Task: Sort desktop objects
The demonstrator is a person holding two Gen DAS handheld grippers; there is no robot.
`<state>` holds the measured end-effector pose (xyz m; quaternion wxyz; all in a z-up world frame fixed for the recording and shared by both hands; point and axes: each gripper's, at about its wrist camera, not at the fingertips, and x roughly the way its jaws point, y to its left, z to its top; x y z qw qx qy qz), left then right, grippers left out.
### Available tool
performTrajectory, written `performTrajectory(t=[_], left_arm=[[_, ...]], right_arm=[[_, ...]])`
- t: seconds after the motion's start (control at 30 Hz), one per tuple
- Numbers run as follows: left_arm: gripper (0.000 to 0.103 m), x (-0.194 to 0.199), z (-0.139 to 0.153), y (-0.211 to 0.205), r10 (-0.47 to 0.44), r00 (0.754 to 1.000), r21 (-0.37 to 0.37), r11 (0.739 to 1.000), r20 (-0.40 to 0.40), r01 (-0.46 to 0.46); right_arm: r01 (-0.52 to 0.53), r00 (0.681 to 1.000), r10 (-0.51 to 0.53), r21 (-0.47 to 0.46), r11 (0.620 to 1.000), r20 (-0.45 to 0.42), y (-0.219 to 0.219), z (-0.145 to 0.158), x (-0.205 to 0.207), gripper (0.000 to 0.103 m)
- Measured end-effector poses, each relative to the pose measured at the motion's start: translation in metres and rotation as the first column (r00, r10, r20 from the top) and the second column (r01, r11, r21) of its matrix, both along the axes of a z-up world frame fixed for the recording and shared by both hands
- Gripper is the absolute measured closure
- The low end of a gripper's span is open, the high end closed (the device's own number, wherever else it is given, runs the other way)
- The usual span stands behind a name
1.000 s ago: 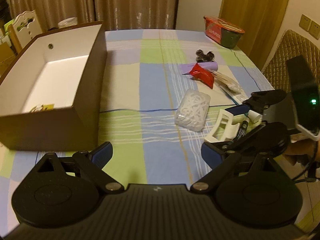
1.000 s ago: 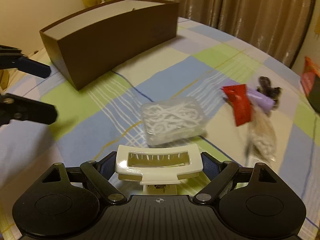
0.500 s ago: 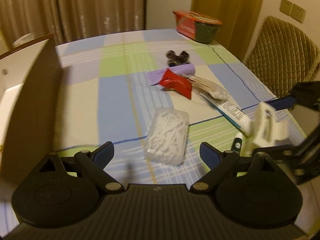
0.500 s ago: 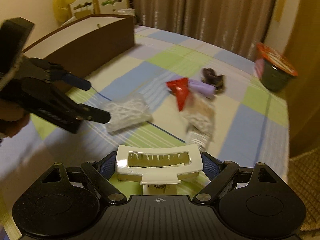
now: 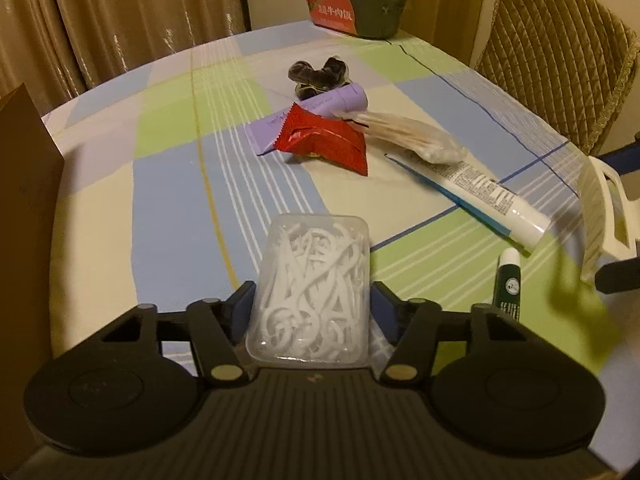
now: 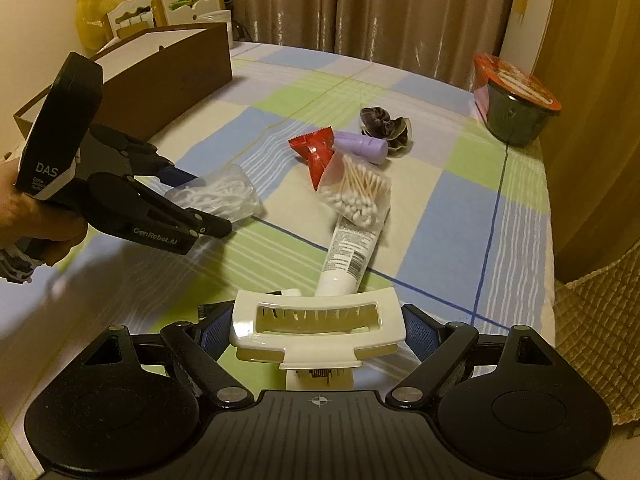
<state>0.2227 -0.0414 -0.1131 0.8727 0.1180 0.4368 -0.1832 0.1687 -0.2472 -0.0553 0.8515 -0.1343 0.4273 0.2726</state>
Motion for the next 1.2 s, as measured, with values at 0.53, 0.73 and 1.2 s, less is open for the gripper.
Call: performTrajectory(t=[0.53, 0.73, 1.2], left_arm=[[0.051, -0.066, 0.048, 0.012, 0.087, 0.996, 0.018, 0.996, 0.006, -0.087], [0.051, -0.112, 0.074, 0.025, 0.187, 0.982, 0.018, 0.982, 0.027, -0.188], [0.051, -0.199, 0.113, 0.08, 0.287, 0.955, -0.012, 0.958, 0.079, -0.287]], right_arm=[[-0.064, 0.998, 0.063, 0.074, 0.995, 0.023, 0.014, 0.008, -0.017, 0.017], [-0.142, 0.99, 0.139, 0.105, 0.984, 0.035, 0.028, 0.015, -0.038, 0.017], [-0.162, 0.986, 0.155, 0.117, 0.98, 0.07, 0.081, 0.037, -0.097, 0.017]])
